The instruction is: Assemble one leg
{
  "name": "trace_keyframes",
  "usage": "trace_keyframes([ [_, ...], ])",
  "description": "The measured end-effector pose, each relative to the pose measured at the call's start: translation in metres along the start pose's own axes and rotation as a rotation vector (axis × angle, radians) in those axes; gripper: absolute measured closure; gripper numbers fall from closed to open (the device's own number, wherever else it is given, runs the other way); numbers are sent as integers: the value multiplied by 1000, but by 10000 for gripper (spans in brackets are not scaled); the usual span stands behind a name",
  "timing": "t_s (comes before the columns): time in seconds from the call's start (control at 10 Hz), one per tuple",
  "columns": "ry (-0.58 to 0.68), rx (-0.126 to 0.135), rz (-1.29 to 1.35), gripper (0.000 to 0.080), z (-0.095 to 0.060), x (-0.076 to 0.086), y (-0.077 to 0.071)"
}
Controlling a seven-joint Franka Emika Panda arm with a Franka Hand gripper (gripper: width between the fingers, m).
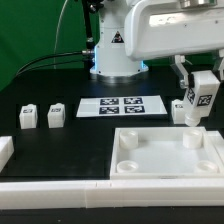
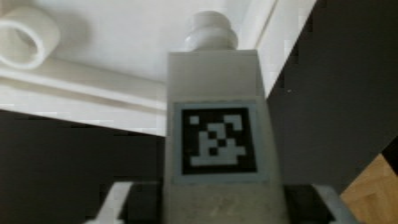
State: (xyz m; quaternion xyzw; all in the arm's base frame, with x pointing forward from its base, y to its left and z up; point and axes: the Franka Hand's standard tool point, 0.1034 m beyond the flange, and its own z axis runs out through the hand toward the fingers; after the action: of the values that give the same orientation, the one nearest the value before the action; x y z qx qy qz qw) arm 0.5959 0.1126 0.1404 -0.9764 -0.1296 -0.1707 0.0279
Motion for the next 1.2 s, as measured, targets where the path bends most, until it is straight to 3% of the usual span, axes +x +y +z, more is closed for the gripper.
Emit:
trace_keyframes([
  [0.2,7,2,-15,505,9,19,5],
  [0.7,130,-15,-19,505,10,20,6],
  [1.0,93,3,54,505,13,20,3],
  [1.2,112,1,53,505,18,19,4],
])
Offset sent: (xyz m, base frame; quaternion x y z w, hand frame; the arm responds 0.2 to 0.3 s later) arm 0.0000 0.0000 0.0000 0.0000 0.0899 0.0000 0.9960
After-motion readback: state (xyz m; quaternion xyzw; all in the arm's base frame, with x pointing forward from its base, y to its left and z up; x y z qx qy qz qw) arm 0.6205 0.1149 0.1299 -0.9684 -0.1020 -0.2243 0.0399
